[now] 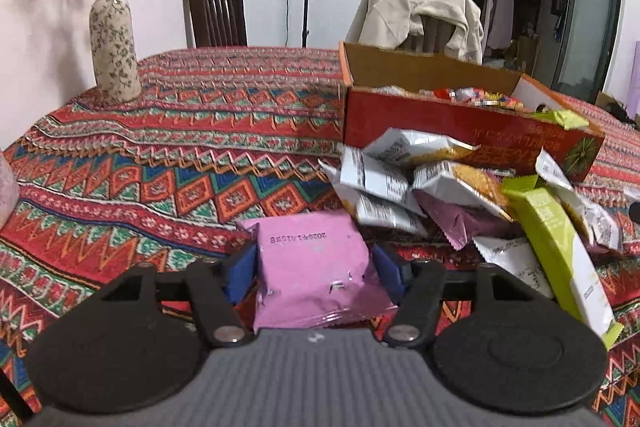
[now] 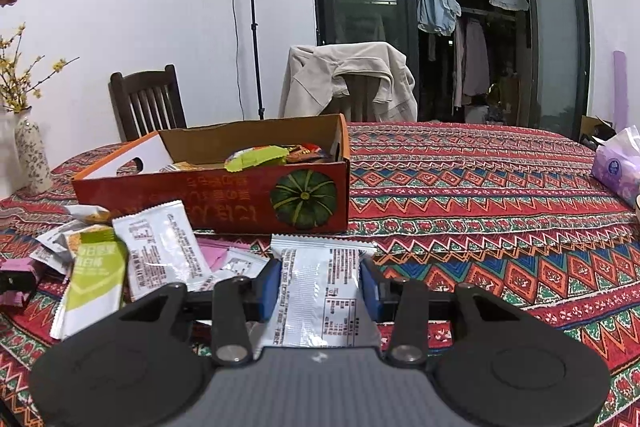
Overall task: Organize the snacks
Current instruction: 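Lift the white sachet with the right tool while the left tool grasps the pink packet, then carry both packets over the cardboard box and open both tools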
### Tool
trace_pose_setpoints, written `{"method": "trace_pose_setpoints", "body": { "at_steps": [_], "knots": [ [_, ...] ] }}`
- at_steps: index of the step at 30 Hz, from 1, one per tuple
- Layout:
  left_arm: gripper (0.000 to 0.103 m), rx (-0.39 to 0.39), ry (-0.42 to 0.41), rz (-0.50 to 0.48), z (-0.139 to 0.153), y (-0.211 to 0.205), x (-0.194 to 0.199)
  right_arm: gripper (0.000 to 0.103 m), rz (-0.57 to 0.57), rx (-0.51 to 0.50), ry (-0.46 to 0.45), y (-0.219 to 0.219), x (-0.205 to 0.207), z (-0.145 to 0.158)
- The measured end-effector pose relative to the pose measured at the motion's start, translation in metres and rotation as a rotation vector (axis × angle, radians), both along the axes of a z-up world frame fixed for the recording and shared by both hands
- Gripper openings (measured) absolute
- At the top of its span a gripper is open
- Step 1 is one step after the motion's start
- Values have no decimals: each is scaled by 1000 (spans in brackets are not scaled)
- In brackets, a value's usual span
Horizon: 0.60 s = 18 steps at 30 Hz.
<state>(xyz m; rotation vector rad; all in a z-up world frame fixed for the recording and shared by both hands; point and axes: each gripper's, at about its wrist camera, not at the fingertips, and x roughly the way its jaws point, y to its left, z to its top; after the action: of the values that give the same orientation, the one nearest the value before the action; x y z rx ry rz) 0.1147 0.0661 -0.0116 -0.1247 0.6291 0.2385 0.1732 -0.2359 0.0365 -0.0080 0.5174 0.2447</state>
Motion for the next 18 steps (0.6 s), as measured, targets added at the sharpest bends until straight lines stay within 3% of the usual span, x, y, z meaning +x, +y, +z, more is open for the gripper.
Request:
{"method": "trace_pose_setpoints", "body": {
  "at_steps": [10, 18],
  "knots": [
    [64, 23, -135, -26, 35, 3, -18, 42, 24, -7, -24, 5, -5, 10],
    [64, 51, -245, -89, 67, -10, -5, 42, 50, -9, -72, 15, 2, 32]
  ]
}}
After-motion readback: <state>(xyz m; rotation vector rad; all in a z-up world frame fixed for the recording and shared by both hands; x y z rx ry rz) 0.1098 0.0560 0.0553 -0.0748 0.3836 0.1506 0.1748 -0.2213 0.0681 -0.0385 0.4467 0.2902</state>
